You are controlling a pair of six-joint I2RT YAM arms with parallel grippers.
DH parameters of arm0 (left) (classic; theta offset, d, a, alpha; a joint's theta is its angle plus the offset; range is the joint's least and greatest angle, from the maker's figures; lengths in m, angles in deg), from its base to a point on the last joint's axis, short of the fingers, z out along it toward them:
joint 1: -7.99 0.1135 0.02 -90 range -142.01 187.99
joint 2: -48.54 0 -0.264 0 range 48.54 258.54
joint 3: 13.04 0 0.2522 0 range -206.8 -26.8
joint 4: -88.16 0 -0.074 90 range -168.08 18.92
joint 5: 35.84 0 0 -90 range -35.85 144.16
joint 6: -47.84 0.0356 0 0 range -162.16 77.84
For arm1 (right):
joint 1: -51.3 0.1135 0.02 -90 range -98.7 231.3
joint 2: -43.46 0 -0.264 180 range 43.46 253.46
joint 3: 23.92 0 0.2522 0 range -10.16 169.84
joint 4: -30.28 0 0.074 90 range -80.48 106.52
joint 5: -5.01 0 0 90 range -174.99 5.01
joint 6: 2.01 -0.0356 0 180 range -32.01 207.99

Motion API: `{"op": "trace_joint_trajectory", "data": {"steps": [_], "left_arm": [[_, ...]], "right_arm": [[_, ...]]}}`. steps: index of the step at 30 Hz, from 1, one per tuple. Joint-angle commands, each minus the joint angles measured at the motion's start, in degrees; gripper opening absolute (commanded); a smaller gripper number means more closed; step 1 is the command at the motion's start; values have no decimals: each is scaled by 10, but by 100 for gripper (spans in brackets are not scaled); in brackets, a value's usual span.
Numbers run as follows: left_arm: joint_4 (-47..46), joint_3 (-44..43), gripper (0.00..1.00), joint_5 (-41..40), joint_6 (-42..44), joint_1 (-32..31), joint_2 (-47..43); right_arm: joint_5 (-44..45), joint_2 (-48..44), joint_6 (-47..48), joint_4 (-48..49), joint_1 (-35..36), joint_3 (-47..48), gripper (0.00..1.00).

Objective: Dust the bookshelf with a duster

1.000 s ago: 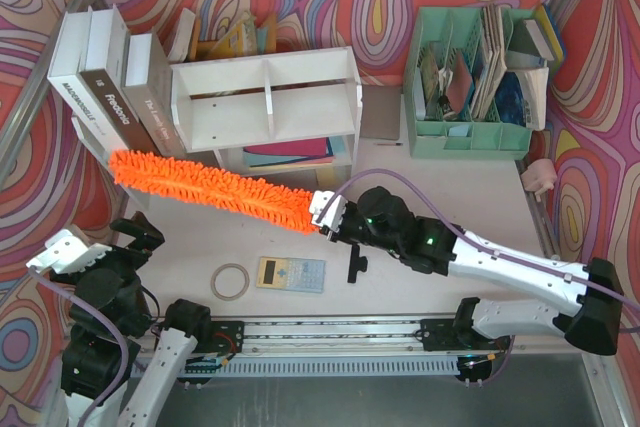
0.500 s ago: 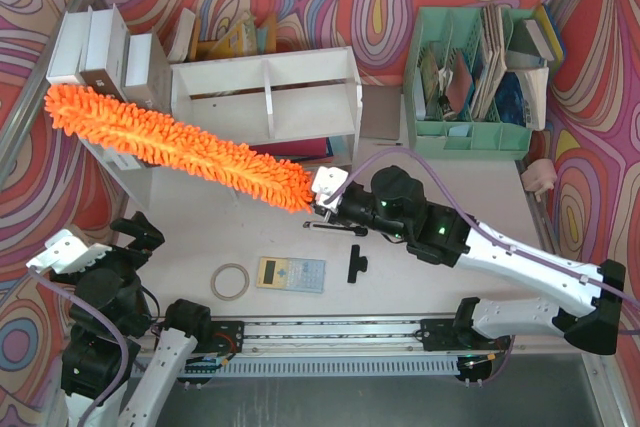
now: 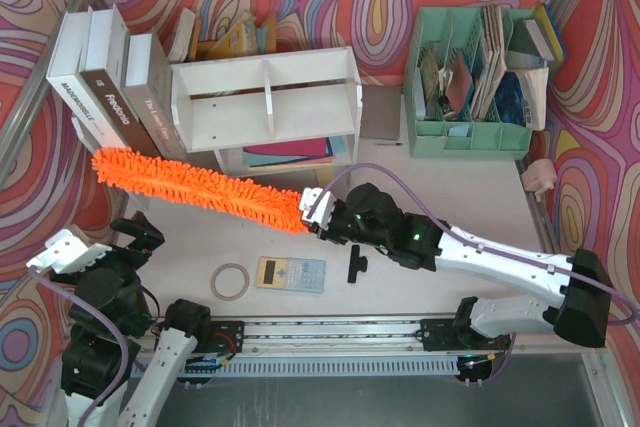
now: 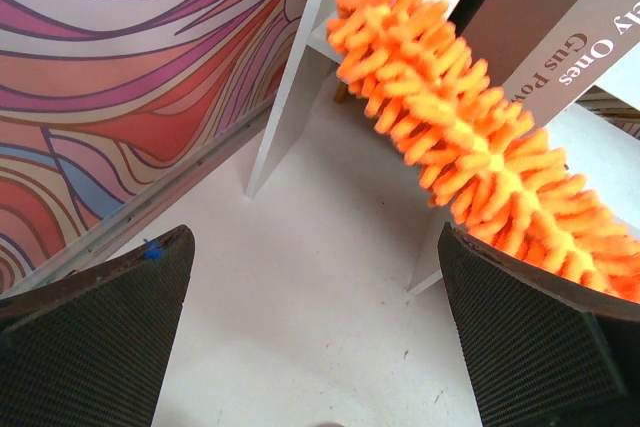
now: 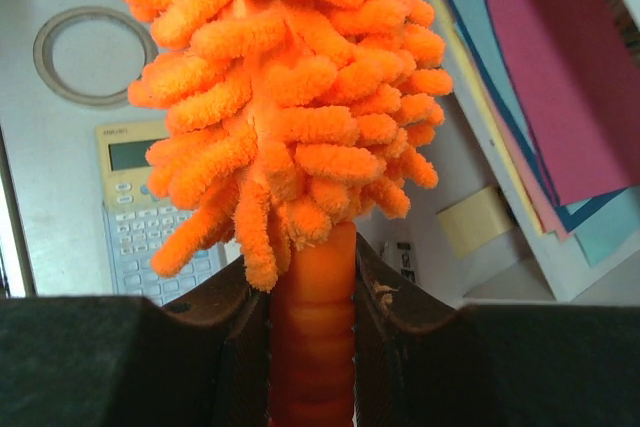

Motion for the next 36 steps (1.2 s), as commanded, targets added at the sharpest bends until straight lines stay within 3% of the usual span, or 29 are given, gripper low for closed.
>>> {"op": "trace_joint_trajectory", "data": {"steps": [1,9,18,29,36], "left_arm": [[-3,-2,98,2,1,-4,10],[-3,-2,99,-4,1,-4,6],[-1,-3,98,-6,-2,-4,3],[-2,-2,98,-3,-1,-4,5],[-1,-3,98,1,-2,-4,11]], "right_arm": [[13,-18,-16,53,-3,9,0],[33,-80,9,-6,-3,53,0],[68,-130,11,-27,-3,35,0],[73,-125,-43,-13,-3,-48,0],[87,-135,-22,-21,-2,-14,0]]}}
